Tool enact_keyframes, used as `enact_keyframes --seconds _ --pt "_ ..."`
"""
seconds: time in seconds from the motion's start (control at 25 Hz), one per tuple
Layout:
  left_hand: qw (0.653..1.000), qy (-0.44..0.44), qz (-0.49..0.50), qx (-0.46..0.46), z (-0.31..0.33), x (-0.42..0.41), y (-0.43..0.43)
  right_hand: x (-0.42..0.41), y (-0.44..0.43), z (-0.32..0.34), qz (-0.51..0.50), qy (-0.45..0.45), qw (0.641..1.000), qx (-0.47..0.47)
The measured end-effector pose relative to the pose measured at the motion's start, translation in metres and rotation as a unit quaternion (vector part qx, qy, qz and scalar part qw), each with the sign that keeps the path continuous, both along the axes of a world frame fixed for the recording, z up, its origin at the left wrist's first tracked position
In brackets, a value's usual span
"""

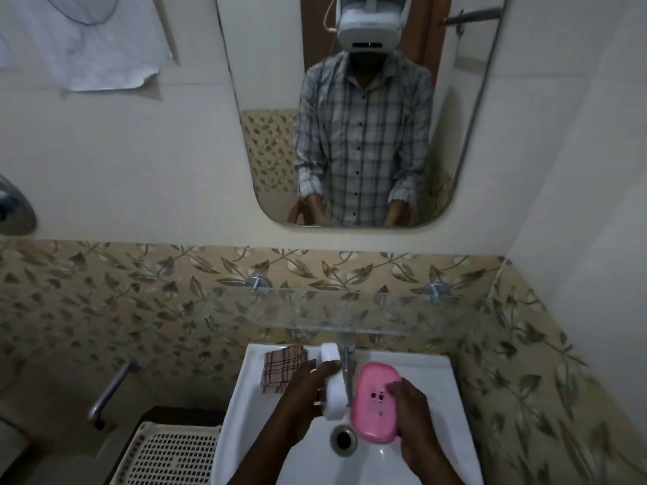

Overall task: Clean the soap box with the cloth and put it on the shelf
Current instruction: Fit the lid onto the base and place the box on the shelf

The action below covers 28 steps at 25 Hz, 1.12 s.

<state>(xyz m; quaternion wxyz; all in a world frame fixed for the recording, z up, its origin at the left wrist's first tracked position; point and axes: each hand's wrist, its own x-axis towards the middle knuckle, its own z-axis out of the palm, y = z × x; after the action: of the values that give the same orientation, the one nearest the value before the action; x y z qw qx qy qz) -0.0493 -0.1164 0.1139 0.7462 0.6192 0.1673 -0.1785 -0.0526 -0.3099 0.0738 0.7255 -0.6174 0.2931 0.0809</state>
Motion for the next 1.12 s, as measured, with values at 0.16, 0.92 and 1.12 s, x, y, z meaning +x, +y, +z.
enact_keyframes --seconds 0.16,0.92,1.12 --pt "0.998 -0.018 -0.046 0.039 0.002 -0.005 -0.008 -0.008 0.031 0.039 0.089 -0.051 0.991 -0.088" --pt "0.997 -0.044 -0.058 -0.014 0.012 -0.010 0.005 -0.019 0.082 0.052 0.049 -0.063 0.997 -0.014" --pt "0.995 -0.060 -0.059 -0.050 0.010 -0.013 0.009 -0.030 0.079 0.052 0.099 -0.091 0.991 -0.021"
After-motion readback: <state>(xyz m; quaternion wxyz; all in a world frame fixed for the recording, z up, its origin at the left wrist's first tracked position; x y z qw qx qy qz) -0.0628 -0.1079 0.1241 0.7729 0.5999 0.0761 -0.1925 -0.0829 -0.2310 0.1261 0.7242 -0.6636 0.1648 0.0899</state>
